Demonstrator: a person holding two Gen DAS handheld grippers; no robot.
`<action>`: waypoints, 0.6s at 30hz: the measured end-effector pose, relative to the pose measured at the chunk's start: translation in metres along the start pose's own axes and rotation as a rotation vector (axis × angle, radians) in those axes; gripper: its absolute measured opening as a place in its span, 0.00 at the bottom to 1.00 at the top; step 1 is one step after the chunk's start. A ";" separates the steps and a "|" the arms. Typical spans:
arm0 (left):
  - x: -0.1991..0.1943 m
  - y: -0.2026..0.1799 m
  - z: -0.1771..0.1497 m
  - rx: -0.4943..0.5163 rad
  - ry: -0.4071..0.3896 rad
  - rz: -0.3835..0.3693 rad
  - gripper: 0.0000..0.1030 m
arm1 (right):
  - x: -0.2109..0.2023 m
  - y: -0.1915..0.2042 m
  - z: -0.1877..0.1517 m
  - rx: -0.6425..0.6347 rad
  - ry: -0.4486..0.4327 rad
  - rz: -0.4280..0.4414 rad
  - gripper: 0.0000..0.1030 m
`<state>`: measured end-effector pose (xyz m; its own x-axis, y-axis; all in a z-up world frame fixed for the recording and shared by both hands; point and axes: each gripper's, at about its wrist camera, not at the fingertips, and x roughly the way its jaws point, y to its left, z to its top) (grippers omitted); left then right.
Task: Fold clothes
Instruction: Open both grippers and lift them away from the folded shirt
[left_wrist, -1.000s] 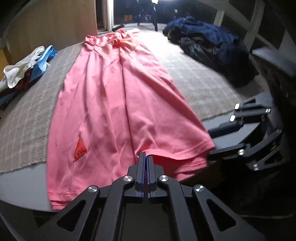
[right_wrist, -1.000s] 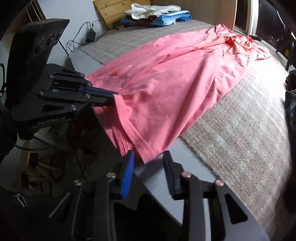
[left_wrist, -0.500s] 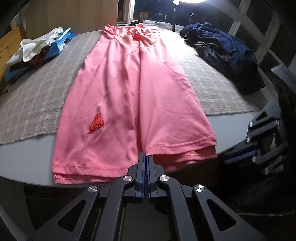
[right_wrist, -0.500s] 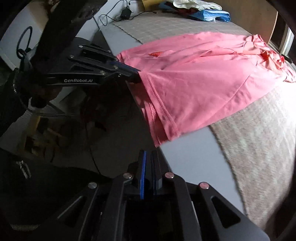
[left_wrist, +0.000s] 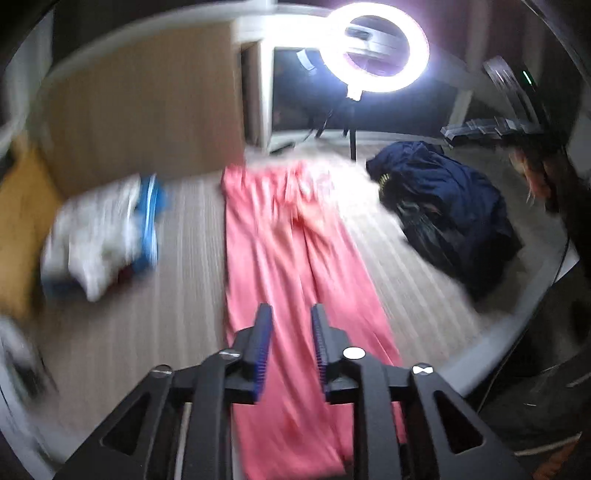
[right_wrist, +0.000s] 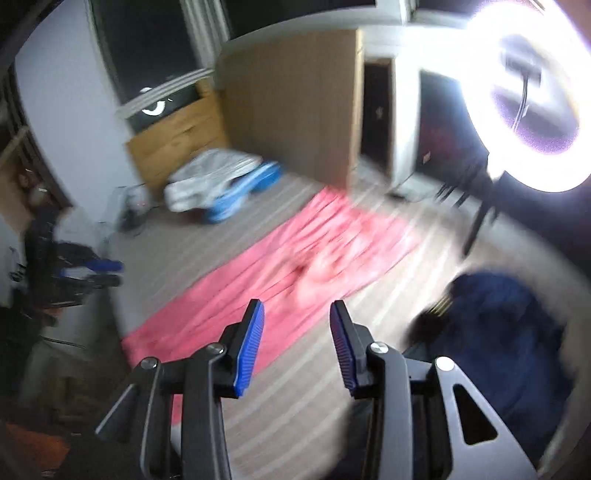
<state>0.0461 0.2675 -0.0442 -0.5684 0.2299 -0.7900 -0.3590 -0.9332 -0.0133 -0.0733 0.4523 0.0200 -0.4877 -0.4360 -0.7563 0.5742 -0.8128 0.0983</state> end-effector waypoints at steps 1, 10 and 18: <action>0.016 0.002 0.021 0.041 -0.006 0.000 0.23 | 0.017 -0.008 0.009 -0.009 0.013 -0.026 0.36; 0.186 0.026 0.105 0.142 0.130 -0.120 0.24 | 0.188 -0.103 0.027 0.080 0.198 -0.018 0.36; 0.251 0.033 0.126 0.250 0.233 -0.077 0.30 | 0.255 -0.108 0.036 -0.040 0.244 0.007 0.35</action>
<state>-0.2018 0.3292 -0.1651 -0.3584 0.2006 -0.9118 -0.5806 -0.8127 0.0494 -0.2835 0.4150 -0.1603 -0.3130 -0.3313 -0.8901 0.6050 -0.7919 0.0820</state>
